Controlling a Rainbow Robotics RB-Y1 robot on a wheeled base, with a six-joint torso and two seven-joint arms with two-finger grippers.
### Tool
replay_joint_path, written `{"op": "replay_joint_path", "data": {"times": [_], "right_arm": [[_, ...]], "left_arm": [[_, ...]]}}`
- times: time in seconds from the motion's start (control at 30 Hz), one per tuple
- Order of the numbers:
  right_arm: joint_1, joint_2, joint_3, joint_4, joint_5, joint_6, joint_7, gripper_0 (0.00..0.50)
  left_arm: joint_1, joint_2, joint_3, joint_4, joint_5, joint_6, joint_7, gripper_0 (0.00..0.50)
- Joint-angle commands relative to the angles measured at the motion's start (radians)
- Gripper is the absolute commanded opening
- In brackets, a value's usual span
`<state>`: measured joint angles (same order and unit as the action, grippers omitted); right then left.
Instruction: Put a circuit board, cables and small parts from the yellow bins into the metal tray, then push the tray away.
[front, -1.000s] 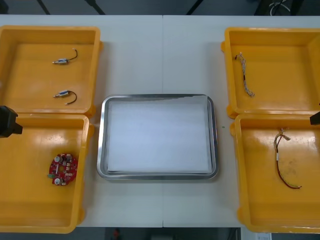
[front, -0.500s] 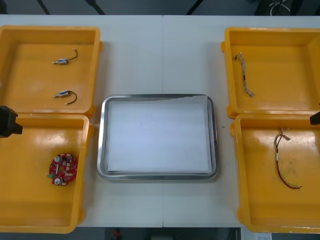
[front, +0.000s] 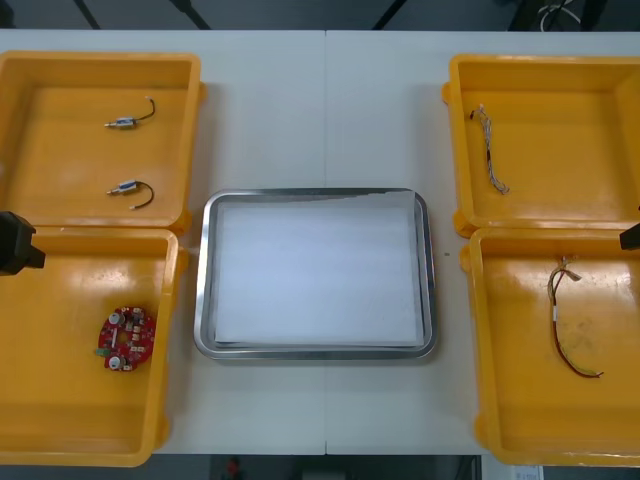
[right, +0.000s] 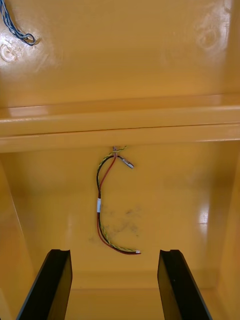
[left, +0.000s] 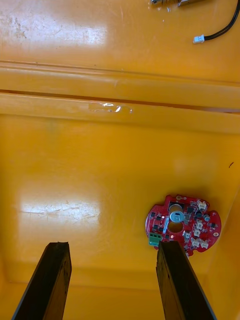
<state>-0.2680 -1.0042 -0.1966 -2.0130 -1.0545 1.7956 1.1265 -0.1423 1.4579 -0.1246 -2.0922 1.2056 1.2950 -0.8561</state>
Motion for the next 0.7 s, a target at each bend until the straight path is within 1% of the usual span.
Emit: {"op": "replay_joint_path", "data": {"times": [0.03,0.7], "right_arm": [[0.010,0.001,-0.021,-0.026,0.007,-0.009,0.041,0.500],[0.010,0.001,-0.021,-0.026,0.007,-0.009,0.041,0.500]], "left_arm": [[0.000,0.044,0.011,-0.014,-0.009,-0.008,-0.060,0.500],[0.000,0.044,0.011,-0.014,-0.009,-0.008,-0.060,0.500]]}}
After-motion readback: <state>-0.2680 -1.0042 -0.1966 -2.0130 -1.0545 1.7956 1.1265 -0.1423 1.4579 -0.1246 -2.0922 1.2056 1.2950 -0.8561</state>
